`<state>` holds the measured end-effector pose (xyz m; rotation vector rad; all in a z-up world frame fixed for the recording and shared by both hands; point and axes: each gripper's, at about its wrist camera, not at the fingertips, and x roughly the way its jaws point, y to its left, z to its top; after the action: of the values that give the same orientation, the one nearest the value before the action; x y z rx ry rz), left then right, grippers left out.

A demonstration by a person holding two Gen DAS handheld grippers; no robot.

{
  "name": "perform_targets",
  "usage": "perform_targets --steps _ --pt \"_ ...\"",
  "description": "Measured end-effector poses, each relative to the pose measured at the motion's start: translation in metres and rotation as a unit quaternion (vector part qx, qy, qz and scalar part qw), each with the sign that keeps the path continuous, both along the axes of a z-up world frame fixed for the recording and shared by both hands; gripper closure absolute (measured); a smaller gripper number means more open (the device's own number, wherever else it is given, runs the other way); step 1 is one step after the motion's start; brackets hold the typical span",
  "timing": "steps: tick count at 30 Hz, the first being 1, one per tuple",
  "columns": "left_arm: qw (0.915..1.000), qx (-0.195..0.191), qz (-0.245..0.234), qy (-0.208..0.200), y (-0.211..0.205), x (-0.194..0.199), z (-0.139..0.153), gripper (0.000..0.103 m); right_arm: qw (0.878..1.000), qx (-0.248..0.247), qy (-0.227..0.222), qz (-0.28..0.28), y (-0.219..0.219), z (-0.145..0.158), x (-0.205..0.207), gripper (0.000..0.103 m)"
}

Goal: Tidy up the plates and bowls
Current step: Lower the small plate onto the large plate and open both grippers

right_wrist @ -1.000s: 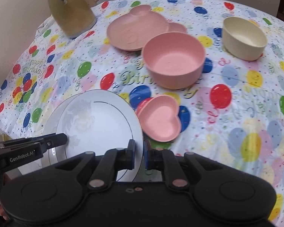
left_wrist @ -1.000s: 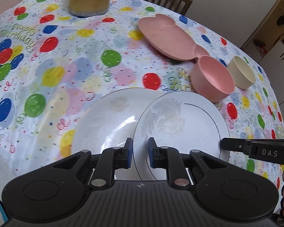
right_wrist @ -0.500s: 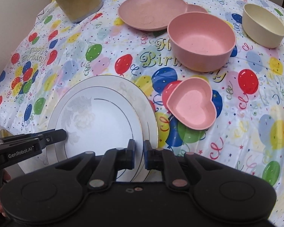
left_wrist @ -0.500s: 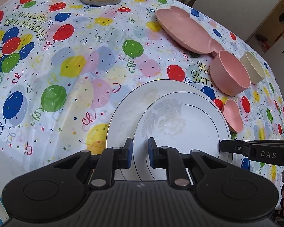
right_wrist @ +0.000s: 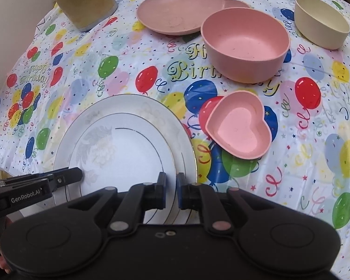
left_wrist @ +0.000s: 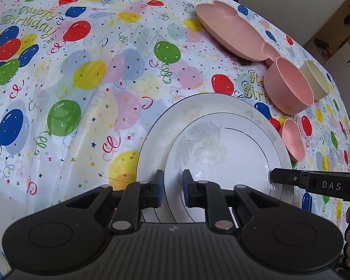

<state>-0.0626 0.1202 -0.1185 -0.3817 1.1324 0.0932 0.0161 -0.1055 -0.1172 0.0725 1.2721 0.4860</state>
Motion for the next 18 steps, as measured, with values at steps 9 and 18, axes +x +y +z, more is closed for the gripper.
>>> perform_targets --steps 9,18 --pt "0.9998 -0.021 0.000 0.004 0.008 0.002 -0.001 0.087 1.000 0.008 0.007 -0.011 -0.001 -0.002 0.004 0.095" --pt "0.9995 -0.030 -0.004 0.008 0.014 0.004 0.001 0.087 1.000 0.012 0.010 -0.022 -0.004 -0.003 0.006 0.101"
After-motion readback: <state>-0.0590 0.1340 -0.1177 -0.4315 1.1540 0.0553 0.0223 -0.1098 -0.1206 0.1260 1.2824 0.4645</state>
